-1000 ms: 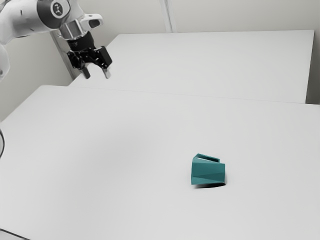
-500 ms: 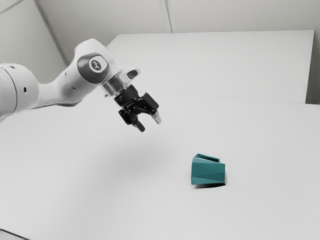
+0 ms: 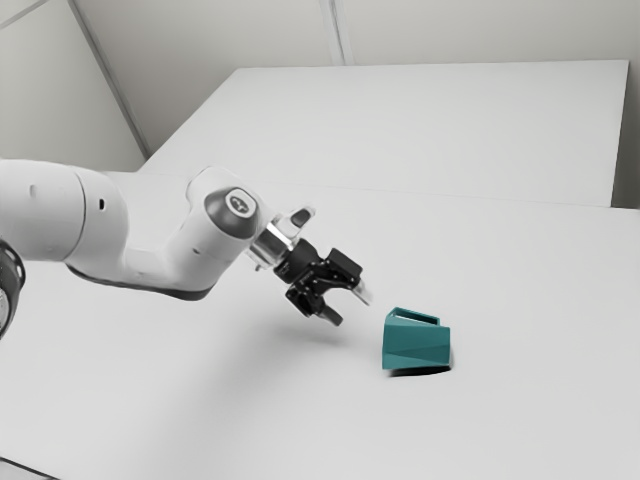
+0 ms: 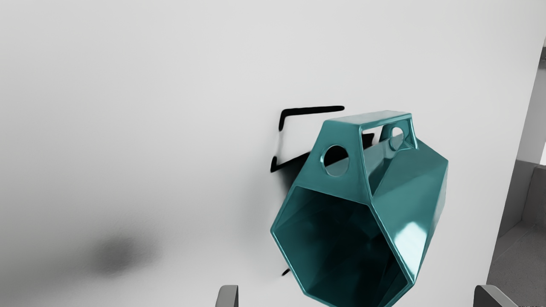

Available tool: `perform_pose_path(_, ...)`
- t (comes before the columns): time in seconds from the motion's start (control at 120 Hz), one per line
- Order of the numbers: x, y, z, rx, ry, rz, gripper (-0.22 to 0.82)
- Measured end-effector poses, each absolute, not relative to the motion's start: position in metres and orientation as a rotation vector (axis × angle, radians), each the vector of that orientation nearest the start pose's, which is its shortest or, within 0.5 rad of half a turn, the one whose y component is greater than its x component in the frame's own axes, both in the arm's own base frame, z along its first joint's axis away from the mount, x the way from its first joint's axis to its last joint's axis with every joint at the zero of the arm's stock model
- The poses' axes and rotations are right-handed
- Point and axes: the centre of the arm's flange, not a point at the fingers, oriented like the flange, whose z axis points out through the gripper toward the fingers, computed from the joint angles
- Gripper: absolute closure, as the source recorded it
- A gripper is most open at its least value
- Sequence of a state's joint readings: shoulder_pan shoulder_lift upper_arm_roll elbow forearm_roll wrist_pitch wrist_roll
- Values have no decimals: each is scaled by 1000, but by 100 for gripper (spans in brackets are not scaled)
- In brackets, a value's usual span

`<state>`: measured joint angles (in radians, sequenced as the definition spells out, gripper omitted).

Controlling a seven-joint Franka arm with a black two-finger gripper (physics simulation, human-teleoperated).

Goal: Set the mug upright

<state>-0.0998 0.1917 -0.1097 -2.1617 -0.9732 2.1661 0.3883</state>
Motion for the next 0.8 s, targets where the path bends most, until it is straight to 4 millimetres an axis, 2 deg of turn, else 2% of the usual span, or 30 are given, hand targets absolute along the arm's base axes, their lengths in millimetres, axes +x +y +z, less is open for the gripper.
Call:
perform_pose_path(0.092,530,-159,287,2311,104,-148,0)
perform_pose_path(0.158,530,-171,281,2283,108,-144,0)
perform_pose_path(0.325,531,-193,280,2247,78,-118,0)
perform_pose_path(0.583,520,-227,279,2170,68,-119,0)
perform_pose_path(0.608,520,-229,279,2164,70,-117,3)
perform_pose_path(0.733,524,-232,284,2149,50,-89,37)
perform_pose_path(0.8,527,-233,289,2143,35,-70,51)
